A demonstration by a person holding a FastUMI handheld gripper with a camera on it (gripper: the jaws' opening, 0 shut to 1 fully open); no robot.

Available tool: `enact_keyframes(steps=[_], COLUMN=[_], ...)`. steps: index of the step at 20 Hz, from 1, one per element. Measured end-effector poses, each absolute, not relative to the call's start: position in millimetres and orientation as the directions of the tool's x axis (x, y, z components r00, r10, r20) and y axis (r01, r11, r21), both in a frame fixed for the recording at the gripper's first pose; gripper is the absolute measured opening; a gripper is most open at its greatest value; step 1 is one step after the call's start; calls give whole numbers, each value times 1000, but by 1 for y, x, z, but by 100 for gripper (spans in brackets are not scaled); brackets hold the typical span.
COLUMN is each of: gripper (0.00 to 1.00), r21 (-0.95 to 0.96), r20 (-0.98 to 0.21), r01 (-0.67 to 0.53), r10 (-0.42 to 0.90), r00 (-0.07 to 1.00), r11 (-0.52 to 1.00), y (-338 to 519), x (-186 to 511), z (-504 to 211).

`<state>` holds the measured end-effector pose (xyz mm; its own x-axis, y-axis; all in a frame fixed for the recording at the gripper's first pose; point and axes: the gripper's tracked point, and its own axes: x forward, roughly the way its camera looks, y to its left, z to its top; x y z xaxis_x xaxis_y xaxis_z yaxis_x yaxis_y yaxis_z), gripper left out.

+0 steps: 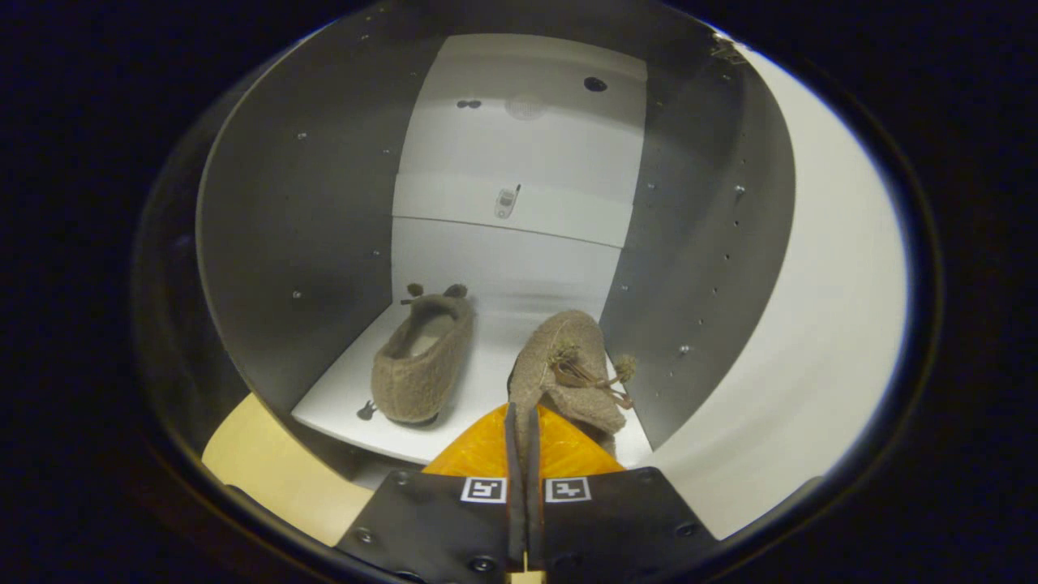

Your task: Open the shoe cabinet door, grab the shoes and put them into the shoe cabinet, then close the shoe cabinet door.

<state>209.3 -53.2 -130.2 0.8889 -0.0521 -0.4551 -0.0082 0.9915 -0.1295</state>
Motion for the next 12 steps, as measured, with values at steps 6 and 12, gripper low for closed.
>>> enact_keyframes(steps=[6,12], gripper=[3,3], r21=[-124,-141], r20=[-479,-492], r01=[-15,-44], r10=[-46,-32], r00=[877,870], r11=[992,989], y=[-56,-59], x=[240,268], z=[-143,-149])
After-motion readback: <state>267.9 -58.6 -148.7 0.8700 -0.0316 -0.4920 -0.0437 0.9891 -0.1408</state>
